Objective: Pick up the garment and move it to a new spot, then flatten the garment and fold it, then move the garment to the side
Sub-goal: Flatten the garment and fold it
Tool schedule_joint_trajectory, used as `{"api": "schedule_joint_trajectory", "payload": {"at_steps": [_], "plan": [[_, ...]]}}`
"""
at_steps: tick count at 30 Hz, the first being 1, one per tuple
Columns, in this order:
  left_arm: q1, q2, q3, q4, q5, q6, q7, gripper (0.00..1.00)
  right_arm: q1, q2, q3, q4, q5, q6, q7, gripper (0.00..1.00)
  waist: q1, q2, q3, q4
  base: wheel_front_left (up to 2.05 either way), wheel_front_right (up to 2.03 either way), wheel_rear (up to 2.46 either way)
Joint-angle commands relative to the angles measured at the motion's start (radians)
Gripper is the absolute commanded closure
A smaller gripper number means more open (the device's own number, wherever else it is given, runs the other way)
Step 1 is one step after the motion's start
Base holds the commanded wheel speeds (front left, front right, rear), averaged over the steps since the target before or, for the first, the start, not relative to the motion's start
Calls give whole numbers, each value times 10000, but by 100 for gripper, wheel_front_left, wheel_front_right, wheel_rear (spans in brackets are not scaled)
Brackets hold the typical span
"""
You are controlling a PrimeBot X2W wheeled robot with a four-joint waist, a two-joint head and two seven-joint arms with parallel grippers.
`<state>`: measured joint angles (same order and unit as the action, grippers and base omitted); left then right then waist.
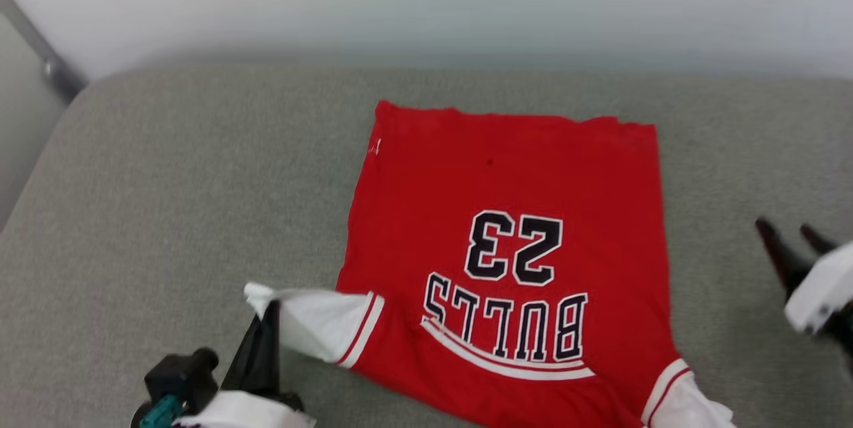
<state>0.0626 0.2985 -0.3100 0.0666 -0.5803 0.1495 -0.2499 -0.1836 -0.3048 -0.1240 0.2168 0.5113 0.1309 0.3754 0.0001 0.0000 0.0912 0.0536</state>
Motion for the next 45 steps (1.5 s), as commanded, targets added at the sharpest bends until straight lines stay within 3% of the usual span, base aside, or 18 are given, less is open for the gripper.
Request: {"api": "schedule_joint_trajectory", "payload": {"at_steps": [1, 9, 14, 20, 25, 26, 27, 28, 32, 36, 45], "plan": [[-346, -105, -24, -177, 105, -46, -67, 100, -840, -117, -100, 320, 25, -3, 269, 0, -1, 0, 915, 571, 0, 0, 0], [-1783, -669, -301, -710, 623, -367, -138, 100, -4915, -725, -566, 2736, -256, -3, 2828, 0, -1, 0, 2852, 1581, 0, 0, 0], [-2482, -1032, -460, -803, 960, -627, -163, 100, -6522, -901, -766, 3509, -810, -3, 4199, 0, -1, 0, 3641, 2099, 0, 0, 0], [-2801, -1468, -347, -881, 1294, -925, -171, 100, -7334, -823, -943, 4057, -1365, -3, 5285, 0, -1, 0, 4201, 2375, 0, 0, 0], [-2750, -1722, -128, -744, 1462, -1160, -173, 100, -6880, -385, -1125, 4772, -1626, -5, 6404, 0, -1, 0, 4291, 2403, 0, 0, 0], [-2745, -1757, -79, -729, 1488, -1222, -173, 100, -6787, -349, -1125, 4784, -1665, -5, 6569, 54, -1, 0, 4308, 2403, 0, 0, 0], [-2747, -1786, -25, -708, 1536, -1249, -174, 100, -6741, -310, -1171, 4805, -1629, -5, 6747, 67, -1, 0, 4320, 2404, 0, 0, 0], [-2745, -1813, 32, -685, 1564, -1306, -174, 100, -6694, -260, -1194, 4777, -1623, -5, 6834, 98, -1, 0, 4317, 2398, 0, 0, 0], [-2692, -1914, 214, -547, 1669, -1448, -174, 100, -6832, -373, -1081, 4201, -1646, -3, 6683, 100, -1, 0, 4207, 2360, 0, 0, 0], [-2546, -1953, 386, -335, 1737, -1547, -175, 100, -7067, -933, -613, 3434, -1569, -3, 6196, 100, -1, 0, 3807, 2233, 0, 0, 0], [-1785, -1594, 700, 339, 1701, -1601, -162, 100, -6316, -2035, 525, 1861, -939, -3, 5600, 100, -1, 0, 1935, 1462, 0, 0, 0]]}}
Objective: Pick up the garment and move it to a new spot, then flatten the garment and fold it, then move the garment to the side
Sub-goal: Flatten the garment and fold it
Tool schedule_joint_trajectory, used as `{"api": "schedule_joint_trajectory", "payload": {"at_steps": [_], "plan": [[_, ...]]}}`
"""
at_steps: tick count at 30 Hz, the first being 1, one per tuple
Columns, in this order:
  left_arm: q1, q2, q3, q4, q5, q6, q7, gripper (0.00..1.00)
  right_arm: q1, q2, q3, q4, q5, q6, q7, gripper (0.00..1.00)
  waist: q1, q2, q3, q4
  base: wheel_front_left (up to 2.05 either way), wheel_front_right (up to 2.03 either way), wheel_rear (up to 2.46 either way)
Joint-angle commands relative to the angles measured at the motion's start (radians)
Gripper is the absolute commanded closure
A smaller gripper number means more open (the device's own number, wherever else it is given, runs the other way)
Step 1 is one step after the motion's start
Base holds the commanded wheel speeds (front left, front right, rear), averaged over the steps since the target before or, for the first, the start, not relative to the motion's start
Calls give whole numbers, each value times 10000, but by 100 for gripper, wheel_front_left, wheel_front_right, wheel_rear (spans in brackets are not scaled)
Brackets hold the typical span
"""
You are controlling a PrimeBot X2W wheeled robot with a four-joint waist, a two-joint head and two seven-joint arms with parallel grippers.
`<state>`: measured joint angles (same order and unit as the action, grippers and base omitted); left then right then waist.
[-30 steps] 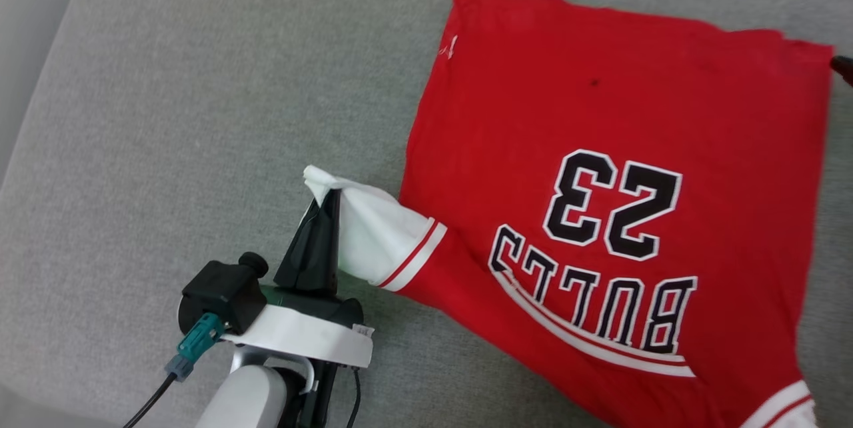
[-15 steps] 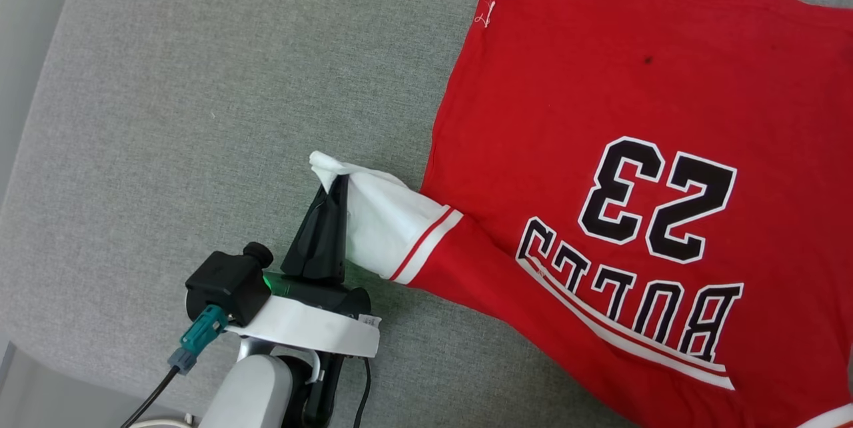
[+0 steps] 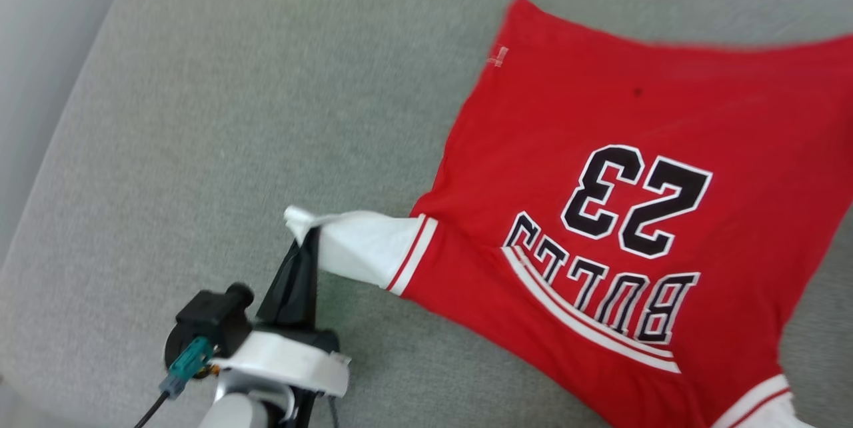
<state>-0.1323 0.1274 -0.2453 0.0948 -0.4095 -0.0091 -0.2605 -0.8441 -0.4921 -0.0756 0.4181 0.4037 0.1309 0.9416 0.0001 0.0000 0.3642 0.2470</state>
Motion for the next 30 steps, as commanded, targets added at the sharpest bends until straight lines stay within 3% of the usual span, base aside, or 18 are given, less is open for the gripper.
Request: {"api": "schedule_joint_trajectory", "payload": {"at_steps": [1, 8, 13, 20, 25, 26, 27, 28, 30], "plan": [[283, 161, 78, 81, -43, 0, -14, 100, 485, -313, 91, -316, 242, -3, -61, 100, -1, 0, -1014, -585, 0, 0, 0], [1107, 564, 295, 229, -300, 114, 433, 100, 2837, -1112, 93, -1271, 992, -5, -241, 100, -1, 0, -2411, -1603, 0, 0, 0], [1672, 823, 486, 458, -522, 192, 723, 100, 5376, -1075, -286, -1876, 1420, -5, -360, 100, -1, 0, -3158, -2374, 0, 0, 0], [2184, 1027, 622, 589, -719, 287, 993, 100, 8640, -284, -957, -2388, 1580, -3, -644, 100, -1, 0, -3639, -2994, 0, 0, 0], [2312, 1112, 711, 697, -848, 356, 1070, 100, 10695, 930, -1132, -2523, 1582, -3, -670, 100, -1, 0, -3761, -3295, 0, 0, 0], [2311, 1124, 712, 720, -850, 361, 1091, 100, 10939, 1177, -1146, -2542, 1591, -3, -735, 80, -1, 0, -3767, -3329, 0, 0, 0], [2314, 1145, 718, 742, -857, 348, 1110, 100, 11059, 1387, -1171, -2552, 1574, -3, -804, 52, -1, 0, -3774, -3380, 0, 0, 0], [2297, 1157, 699, 749, -864, 341, 1136, 100, 11189, 1563, -1176, -2578, 1523, -3, -903, 0, -1, 0, -3774, -3408, 0, 0, 0], [2253, 1171, 666, 743, -873, 340, 1148, 100, 11247, 1871, -1250, -2688, 1466, -3, -1256, 0, -1, 0, -3772, -3455, 0, 0, 0]]}}
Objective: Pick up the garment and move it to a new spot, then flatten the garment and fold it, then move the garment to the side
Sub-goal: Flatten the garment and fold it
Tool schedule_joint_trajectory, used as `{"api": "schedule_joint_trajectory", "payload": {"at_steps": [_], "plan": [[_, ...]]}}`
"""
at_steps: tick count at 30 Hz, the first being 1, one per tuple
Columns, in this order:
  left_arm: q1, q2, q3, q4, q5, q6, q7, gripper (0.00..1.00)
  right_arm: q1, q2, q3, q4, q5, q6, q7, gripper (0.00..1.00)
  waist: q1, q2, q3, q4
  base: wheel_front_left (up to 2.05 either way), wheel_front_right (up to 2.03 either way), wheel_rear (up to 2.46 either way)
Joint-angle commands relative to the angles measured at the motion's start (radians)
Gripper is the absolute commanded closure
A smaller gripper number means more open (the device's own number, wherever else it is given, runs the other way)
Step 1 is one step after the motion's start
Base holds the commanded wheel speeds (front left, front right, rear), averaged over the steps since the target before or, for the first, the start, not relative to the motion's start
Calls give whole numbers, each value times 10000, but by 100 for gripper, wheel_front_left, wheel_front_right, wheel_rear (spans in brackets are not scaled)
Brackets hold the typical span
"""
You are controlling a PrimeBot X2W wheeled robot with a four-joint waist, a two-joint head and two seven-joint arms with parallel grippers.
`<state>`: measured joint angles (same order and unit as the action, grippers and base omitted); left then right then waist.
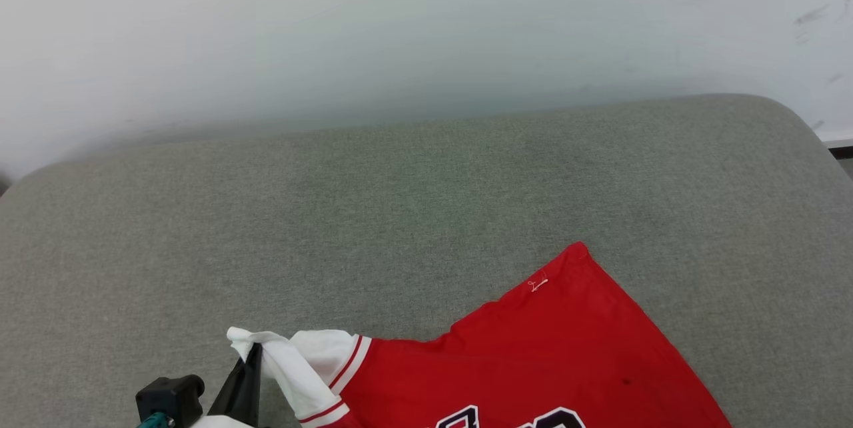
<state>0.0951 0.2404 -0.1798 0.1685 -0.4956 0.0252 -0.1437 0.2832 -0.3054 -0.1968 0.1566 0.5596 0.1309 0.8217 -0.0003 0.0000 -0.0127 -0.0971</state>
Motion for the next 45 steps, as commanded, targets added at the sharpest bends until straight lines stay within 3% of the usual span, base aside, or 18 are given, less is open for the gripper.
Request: {"api": "schedule_joint_trajectory", "payload": {"at_steps": [1, 10, 15, 19, 23, 29, 38, 39, 40, 41, 45], "plan": [[-41, 57, 3, -11, -7, 4, 7, 100, -65, 86, -5, -170, -127, -3, -264, 0, 3, 0, 3, -35, 0, 0, 0], [-492, 133, -171, -367, 147, 51, 121, 100, -1607, 53, 422, -931, -688, -2, -4343, 0, 3, 0, 551, 127, 0, 0, 0], [-1068, 80, -328, -767, 330, 72, 90, 100, -3088, -235, 1145, -580, -478, -3, -5075, 0, 3, 0, 1384, 462, 0, 0, 0], [-1542, 9, -485, -1067, 478, 93, 67, 100, -4510, -687, 1994, -84, -112, -3, -3989, 0, 3, 0, 2059, 740, 0, 0, 0], [-2071, -74, -675, -1305, 631, 45, 39, 100, -5900, -1137, 2672, 307, 259, -2, -2022, 0, 3, 0, 2731, 1017, 0, 0, 0], [-2783, -222, -975, -1371, 829, -59, -20, 100, -7423, -1326, 3334, 791, 276, -3, 615, 0, 3, 0, 3532, 1380, 0, 0, 0], [-3343, -454, -1237, -1105, 868, -177, -256, 100, -7985, -1142, 4278, 1845, 522, -6, 1788, 0, 3, 0, 4205, 1664, 0, 0, 0], [-3357, -467, -1257, -1050, 853, -193, -280, 100, -7915, -1108, 4405, 1991, 551, -5, 1948, 16, 3, 0, 4198, 1682, 0, 0, 0], [-3374, -481, -1270, -998, 834, -201, -300, 100, -7877, -1078, 4510, 2073, 596, -5, 1990, 62, 3, 0, 4183, 1697, 0, 0, 0], [-3379, -486, -1270, -962, 810, -206, -325, 100, -7848, -1040, 4573, 2146, 696, -3, 2055, 100, 3, 0, 4156, 1706, 0, 0, 0], [-3252, -476, -1273, -831, 744, -193, -349, 100, -7915, -1131, 4751, 2042, 811, -2, 1966, 100, 3, 0, 3917, 1694, 0, 0, 0]]}}
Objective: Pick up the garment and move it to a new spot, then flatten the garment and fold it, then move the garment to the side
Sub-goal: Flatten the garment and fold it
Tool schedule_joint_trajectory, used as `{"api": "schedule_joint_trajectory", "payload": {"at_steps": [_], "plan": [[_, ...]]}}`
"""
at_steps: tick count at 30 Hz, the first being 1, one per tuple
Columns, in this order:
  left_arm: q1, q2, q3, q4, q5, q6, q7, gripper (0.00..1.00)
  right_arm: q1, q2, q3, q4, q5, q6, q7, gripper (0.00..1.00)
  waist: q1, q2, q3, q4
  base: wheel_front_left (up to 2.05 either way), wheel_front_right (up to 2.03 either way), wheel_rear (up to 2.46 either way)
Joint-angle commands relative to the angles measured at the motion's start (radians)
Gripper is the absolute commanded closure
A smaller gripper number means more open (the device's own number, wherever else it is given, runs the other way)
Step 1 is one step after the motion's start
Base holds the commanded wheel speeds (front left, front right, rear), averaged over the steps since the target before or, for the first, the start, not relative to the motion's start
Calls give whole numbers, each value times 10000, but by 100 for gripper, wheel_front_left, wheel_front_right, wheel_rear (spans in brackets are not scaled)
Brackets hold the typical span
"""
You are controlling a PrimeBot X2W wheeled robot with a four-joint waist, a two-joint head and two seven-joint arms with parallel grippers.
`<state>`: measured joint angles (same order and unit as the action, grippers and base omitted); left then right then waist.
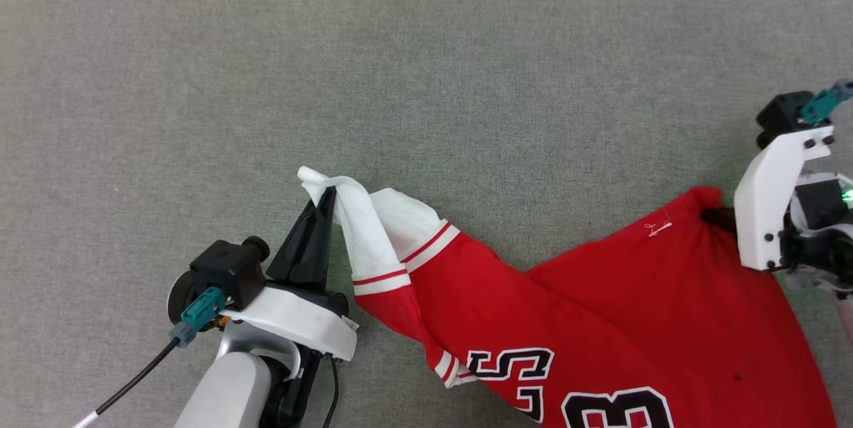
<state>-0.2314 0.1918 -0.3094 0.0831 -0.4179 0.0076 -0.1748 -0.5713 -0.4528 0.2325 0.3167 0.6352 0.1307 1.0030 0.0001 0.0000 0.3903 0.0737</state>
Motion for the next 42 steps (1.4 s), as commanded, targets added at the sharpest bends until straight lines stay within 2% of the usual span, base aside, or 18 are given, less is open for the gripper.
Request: {"api": "schedule_joint_trajectory", "payload": {"at_steps": [1, 7, 14, 22, 28, 31, 37, 38, 42], "plan": [[19, 38, 36, 54, -48, -16, -30, 100, 552, 262, 461, 339, 82, 2, 36, 100, -1, 0, -203, -26, 0, 0, 0], [-240, 420, 113, 97, 22, -118, 134, 100, -45, -187, 366, -219, -57, -1, -1096, 100, -1, 0, -1102, -175, 0, 0, 0], [-763, 1068, 237, -149, 39, -317, 747, 100, -429, -225, -59, -409, -440, -1, -2117, 100, -1, 0, -2572, -512, 0, 0, 0], [-2624, 1463, 477, 294, -135, -610, 1333, 100, -1318, -143, -803, -305, -1114, -1, -2789, 100, -1, 0, -3346, -784, 0, 0, 0], [-5117, 1481, 638, 1752, -348, -887, 1646, 100, -2660, -83, -1171, -1, -1641, -1, -3230, 100, -1, 0, -2916, -929, 0, 0, 0], [-6527, 1512, 718, 2643, -326, -937, 1732, 100, -3532, -65, -1330, 138, -1899, -3, -3555, 100, -1, 0, -2351, -998, 0, 0, 0], [-9330, 1725, 1006, 4084, -7, -730, 1407, 100, -5341, -8, -1520, 552, -2471, -7, -4529, 100, -1, 0, -972, -1194, 0, 0, 0], [-9330, 1725, 1006, 4084, -7, -730, 1407, 100, -5341, -8, -1520, 552, -2471, -7, -4529, 100, -1, 0, -972, -1194, 0, 0, 0], [-11010, 1887, 1215, 4599, 133, -602, 1101, 100, -6566, 93, -1635, 917, -2781, -9, -5427, 100, -1, 0, -53, -1357, 0, 0, 0]]}}
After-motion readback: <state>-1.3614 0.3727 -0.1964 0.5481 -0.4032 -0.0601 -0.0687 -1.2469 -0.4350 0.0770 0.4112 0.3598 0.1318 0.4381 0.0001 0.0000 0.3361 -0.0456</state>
